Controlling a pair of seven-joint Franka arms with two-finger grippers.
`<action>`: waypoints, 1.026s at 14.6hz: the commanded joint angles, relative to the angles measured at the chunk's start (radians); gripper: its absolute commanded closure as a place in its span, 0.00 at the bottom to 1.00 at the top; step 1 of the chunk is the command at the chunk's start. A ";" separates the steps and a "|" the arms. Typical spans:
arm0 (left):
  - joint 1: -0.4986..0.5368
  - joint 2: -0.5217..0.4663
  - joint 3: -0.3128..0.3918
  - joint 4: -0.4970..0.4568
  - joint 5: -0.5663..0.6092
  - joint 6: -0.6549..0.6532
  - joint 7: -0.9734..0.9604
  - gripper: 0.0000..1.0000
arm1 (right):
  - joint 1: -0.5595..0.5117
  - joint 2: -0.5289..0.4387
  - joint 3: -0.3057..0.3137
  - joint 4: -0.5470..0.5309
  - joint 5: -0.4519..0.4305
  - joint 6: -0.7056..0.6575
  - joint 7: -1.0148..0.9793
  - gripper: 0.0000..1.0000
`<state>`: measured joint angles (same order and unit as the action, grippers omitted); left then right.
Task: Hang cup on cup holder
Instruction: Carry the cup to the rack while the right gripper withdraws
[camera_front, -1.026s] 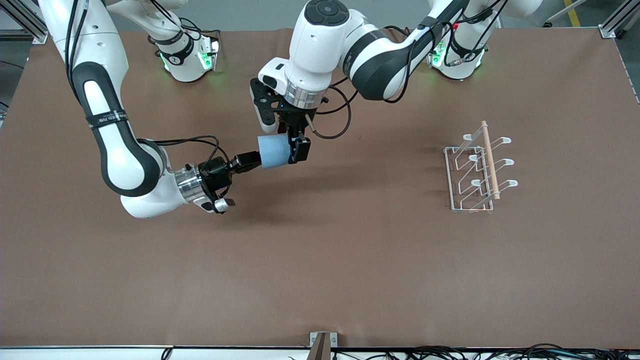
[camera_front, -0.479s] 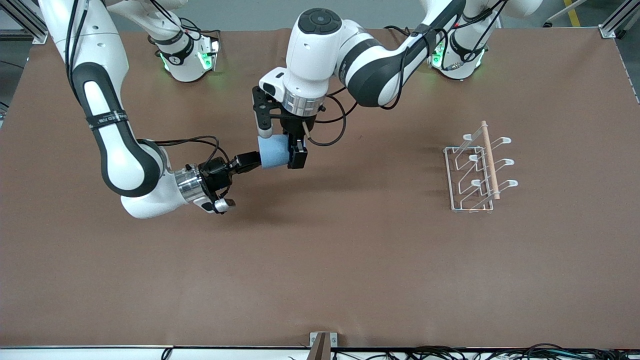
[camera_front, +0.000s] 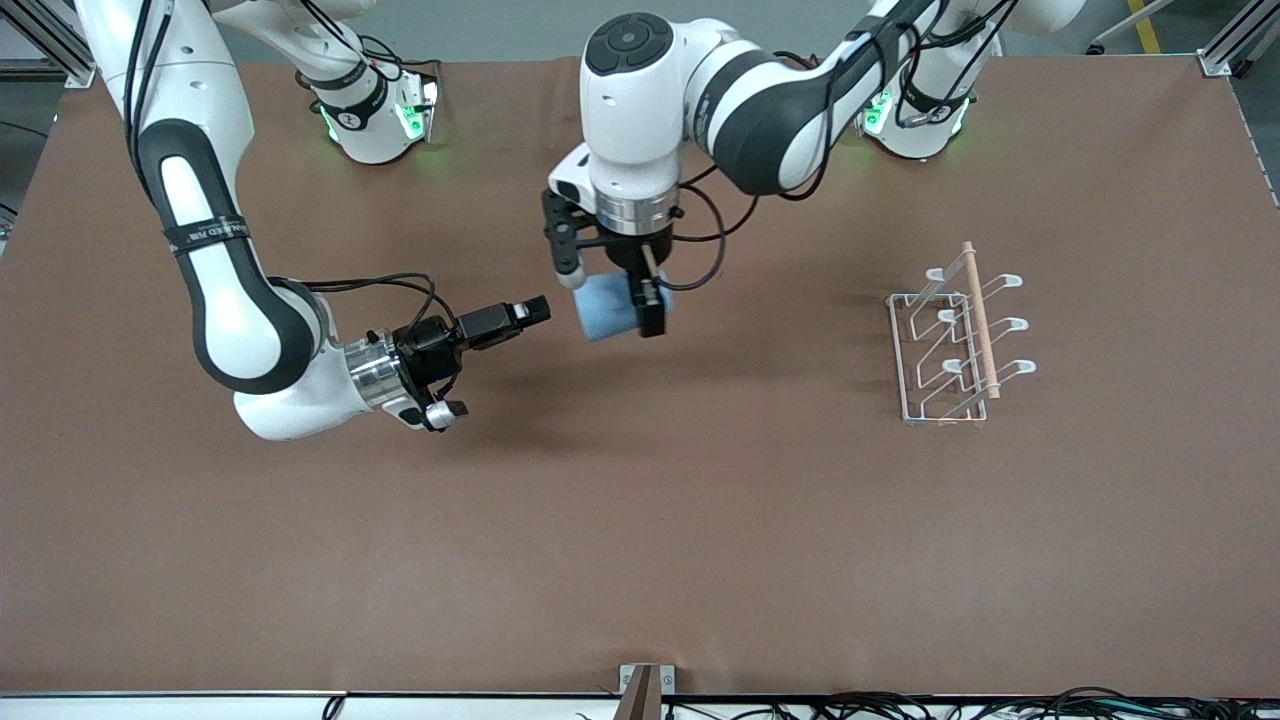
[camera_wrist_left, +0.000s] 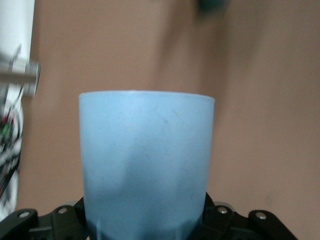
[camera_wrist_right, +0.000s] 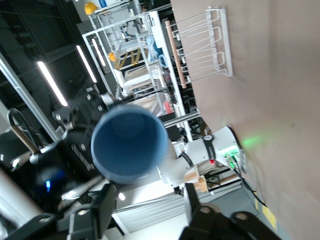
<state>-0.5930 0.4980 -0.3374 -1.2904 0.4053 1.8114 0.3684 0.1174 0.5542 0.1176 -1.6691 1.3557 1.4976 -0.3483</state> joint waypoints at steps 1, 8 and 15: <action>0.016 -0.036 0.000 -0.010 0.152 -0.180 0.009 0.94 | -0.005 -0.042 -0.029 -0.006 -0.195 0.039 0.029 0.00; 0.076 -0.012 0.000 -0.142 0.507 -0.477 0.035 0.96 | -0.015 -0.327 -0.098 -0.224 -0.811 0.323 0.034 0.00; 0.191 0.019 0.000 -0.326 0.729 -0.510 0.263 0.97 | -0.162 -0.513 -0.153 -0.213 -1.159 0.309 0.038 0.00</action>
<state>-0.4207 0.5130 -0.3331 -1.5678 1.0714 1.3287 0.5702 -0.0023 0.1267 -0.0460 -1.8526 0.2722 1.8056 -0.3151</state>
